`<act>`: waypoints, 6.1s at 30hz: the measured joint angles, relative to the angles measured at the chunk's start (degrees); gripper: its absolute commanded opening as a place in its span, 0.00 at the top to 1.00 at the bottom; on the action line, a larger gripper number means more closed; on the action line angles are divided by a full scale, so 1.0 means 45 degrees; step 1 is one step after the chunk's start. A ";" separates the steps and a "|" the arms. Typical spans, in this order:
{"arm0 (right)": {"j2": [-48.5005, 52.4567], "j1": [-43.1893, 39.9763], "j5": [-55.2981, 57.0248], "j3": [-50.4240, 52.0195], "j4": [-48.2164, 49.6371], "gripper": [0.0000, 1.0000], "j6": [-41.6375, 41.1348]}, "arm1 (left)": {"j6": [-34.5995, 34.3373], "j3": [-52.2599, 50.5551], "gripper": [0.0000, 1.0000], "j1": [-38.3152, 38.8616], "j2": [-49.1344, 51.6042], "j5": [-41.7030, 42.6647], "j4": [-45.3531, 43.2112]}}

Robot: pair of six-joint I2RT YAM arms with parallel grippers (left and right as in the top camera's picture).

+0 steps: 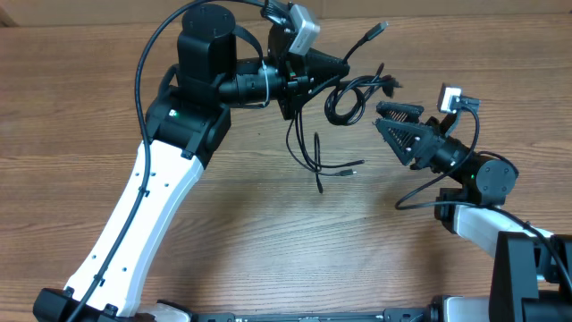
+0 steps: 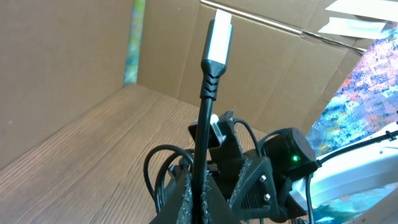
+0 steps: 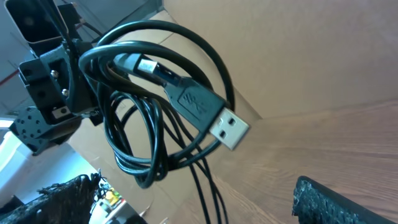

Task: Untangle cables

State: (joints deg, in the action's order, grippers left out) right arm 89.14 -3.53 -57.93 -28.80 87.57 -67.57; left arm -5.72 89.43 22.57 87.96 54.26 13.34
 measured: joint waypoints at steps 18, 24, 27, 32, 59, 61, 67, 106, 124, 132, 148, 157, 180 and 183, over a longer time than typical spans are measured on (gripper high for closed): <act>0.0005 0.0559 0.0612 0.0000 0.0015 0.00 -0.0515 | -0.0039 0.0000 0.96 0.1107 0.0000 0.0000 -0.0782; 0.0005 0.0559 0.0685 0.0000 0.0019 0.01 -0.0665 | -0.0034 0.0000 0.96 0.1224 0.0044 0.0000 -0.0432; 0.0005 0.0554 0.0709 0.0000 0.0024 0.06 -0.0675 | -0.0034 0.0000 0.96 0.1234 0.0146 0.0005 -0.0233; 0.0005 0.0559 0.0748 0.0000 0.0029 0.32 -0.0646 | -0.0039 0.0000 0.96 0.1239 0.0520 0.0000 -0.0214; 0.0005 0.0554 0.0845 0.0000 0.0029 0.96 -0.0787 | 0.0384 0.0092 0.61 0.0971 0.1127 -0.1501 0.1705; 0.0005 0.0559 0.0840 0.0000 0.0029 0.96 -0.0792 | 0.0466 0.0092 0.37 0.0845 0.1127 -0.2021 0.2385; 0.0005 0.0554 0.0835 0.0000 0.0024 0.96 -0.0782 | 0.0699 0.0092 0.10 0.0384 0.1127 -0.2895 0.3361; 0.0005 0.0559 0.0835 0.0000 0.0029 0.96 -0.0787 | 0.6640 0.0092 0.45 0.1156 0.1132 -0.2472 0.3589; 0.0005 0.0559 0.0835 0.0000 0.0024 0.96 -0.0792 | 0.6654 0.0092 0.43 0.1326 0.1137 -0.2574 0.3585; 0.0005 0.0559 0.0831 0.0000 0.0029 0.96 -0.0792 | 0.6654 0.0092 0.53 0.1326 0.1141 -0.2594 0.3172; 0.0005 0.0554 0.0831 0.0000 0.0024 0.96 -0.0797 | 0.6654 0.0092 0.65 0.1326 0.1389 -0.2594 0.3177; 0.0005 0.0559 0.0845 0.0000 0.0029 0.96 -0.0792 | 0.6649 0.0092 0.79 0.1326 0.1389 -0.2589 0.3181; 0.0010 0.0554 0.1001 0.0000 0.0005 0.96 -0.0651 | 0.5717 0.0092 0.96 0.1457 0.1389 -0.3609 0.3016; 0.0029 0.0554 0.1073 0.0000 0.0000 0.96 -0.0651 | 0.5270 0.0092 0.95 0.1520 0.1389 -0.3920 0.2914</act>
State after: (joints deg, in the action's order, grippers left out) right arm 89.27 -1.04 -53.10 -28.80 87.57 -70.50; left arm 18.00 89.84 29.41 94.21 36.62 26.46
